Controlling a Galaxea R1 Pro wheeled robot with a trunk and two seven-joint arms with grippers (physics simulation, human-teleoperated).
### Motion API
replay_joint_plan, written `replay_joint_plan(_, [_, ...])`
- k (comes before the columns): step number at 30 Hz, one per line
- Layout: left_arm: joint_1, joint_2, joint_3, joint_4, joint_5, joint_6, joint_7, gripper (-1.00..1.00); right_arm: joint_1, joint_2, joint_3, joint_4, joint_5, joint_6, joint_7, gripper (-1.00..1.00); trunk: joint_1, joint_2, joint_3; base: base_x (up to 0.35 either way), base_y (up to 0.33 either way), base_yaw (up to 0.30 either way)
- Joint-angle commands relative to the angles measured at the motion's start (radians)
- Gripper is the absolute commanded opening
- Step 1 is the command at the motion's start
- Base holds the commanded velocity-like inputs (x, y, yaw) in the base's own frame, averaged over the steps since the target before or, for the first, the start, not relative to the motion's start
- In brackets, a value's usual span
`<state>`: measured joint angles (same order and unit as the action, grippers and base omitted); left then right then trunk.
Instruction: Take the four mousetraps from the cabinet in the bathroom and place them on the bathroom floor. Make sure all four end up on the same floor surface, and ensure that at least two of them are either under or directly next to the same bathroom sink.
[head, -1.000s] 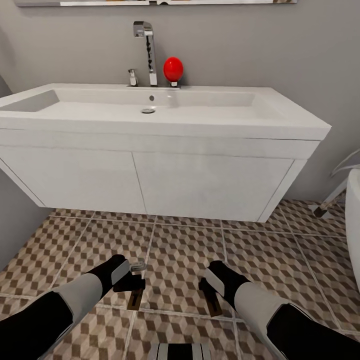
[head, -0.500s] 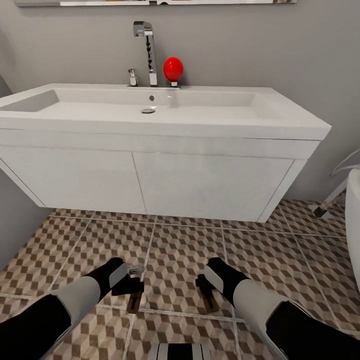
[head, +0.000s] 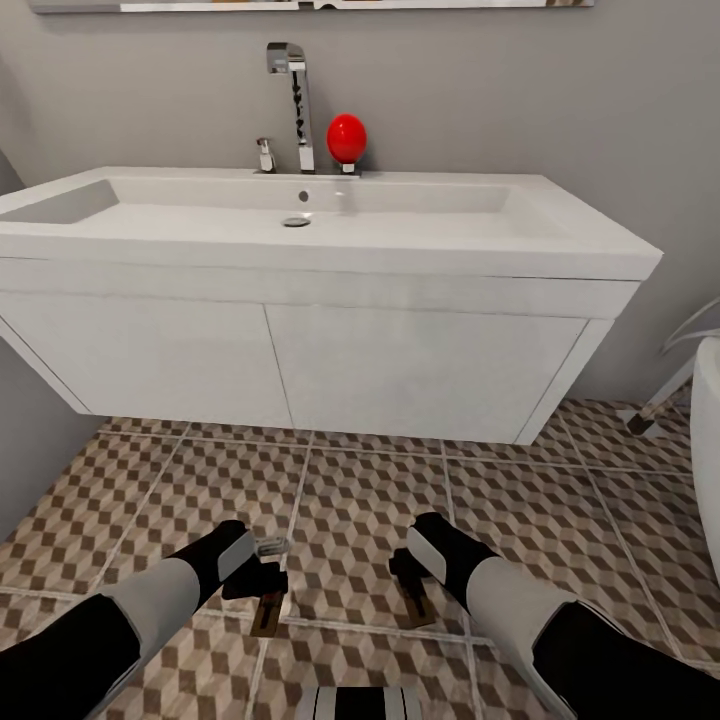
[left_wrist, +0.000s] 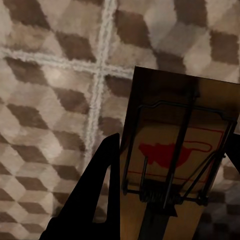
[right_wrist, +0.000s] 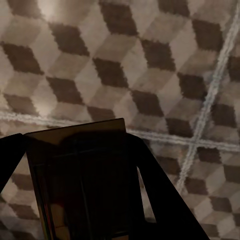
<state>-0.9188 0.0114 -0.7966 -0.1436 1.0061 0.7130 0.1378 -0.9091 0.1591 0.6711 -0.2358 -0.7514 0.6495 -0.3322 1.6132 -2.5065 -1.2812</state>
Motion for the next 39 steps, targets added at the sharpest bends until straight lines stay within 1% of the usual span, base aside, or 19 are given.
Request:
replay_joint_plan(1, [0.000, 0.001, -0.005, -0.004, 0.008, 0.004, 0.011, -1.00, -0.001, -0.001, 0.006, -0.002, -0.013, 0.002, -0.008, -1.00, 0.000, 0.000, -0.001, 0.000, 0.000, 0.000])
replay_joint_plan(6, [0.001, 0.001, -0.006, -0.004, 0.008, 0.004, 0.012, -1.00, -0.001, -0.001, 0.006, -0.002, -0.013, 0.002, -0.007, -1.00, 0.000, 0.000, -0.001, 0.000, 0.000, -0.105])
replay_joint_plan(20, [0.000, 0.002, -0.006, -0.004, 0.006, 0.002, 0.014, -1.00, -0.001, 0.000, 0.005, -0.002, -0.013, 0.002, -0.002, -1.00, 0.000, 0.000, 0.005, 0.000, 0.000, -0.255])
replay_joint_plan(32, [0.000, 0.011, -0.003, -0.005, 0.005, -0.003, 0.014, -1.00, 0.005, 0.003, 0.007, -0.002, -0.013, -0.006, -0.002, -1.00, 0.000, 0.000, 0.006, 0.000, 0.000, -0.030])
replay_joint_plan(33, [0.000, 0.012, -0.003, -0.006, 0.005, -0.004, 0.014, -1.00, 0.006, 0.007, 0.008, -0.001, -0.011, -0.028, -0.003, -1.00, 0.000, 0.000, 0.006, 0.000, 0.000, -0.001])
replay_joint_plan(34, [0.000, 0.012, -0.003, -0.008, 0.004, -0.009, 0.014, -1.00, 0.010, 0.014, 0.010, 0.001, -0.007, -0.076, -0.003, -1.00, 0.000, 0.000, 0.006, 0.000, 0.000, 0.000])
replay_joint_plan(35, [0.000, 0.011, -0.003, -0.011, 0.004, -0.013, 0.015, -1.00, 0.013, 0.015, 0.011, 0.002, -0.006, -0.111, -0.004, -1.00, 0.000, 0.000, 0.006, 0.000, 0.000, 0.000])
replay_joint_plan(36, [0.000, 0.009, -0.003, -0.018, 0.004, -0.031, 0.015, -1.00, 0.024, 0.015, 0.012, 0.006, -0.004, -0.200, -0.006, -1.00, 0.000, 0.000, 0.006, 0.000, 0.000, 0.000])
replay_joint_plan(37, [0.000, 0.008, -0.004, -0.026, 0.003, -0.065, 0.015, -1.00, 0.038, 0.015, 0.014, 0.010, 0.002, -0.306, -0.008, -1.00, 0.000, 0.000, 0.006, 0.000, 0.000, 0.000])
replay_joint_plan(39, [0.000, 0.002, -0.005, -0.034, 0.002, -0.167, 0.017, -1.00, 0.064, 0.015, 0.020, 0.021, 0.029, -0.502, -0.012, -1.00, 0.000, 0.000, 0.006, 0.000, 0.000, 0.000])
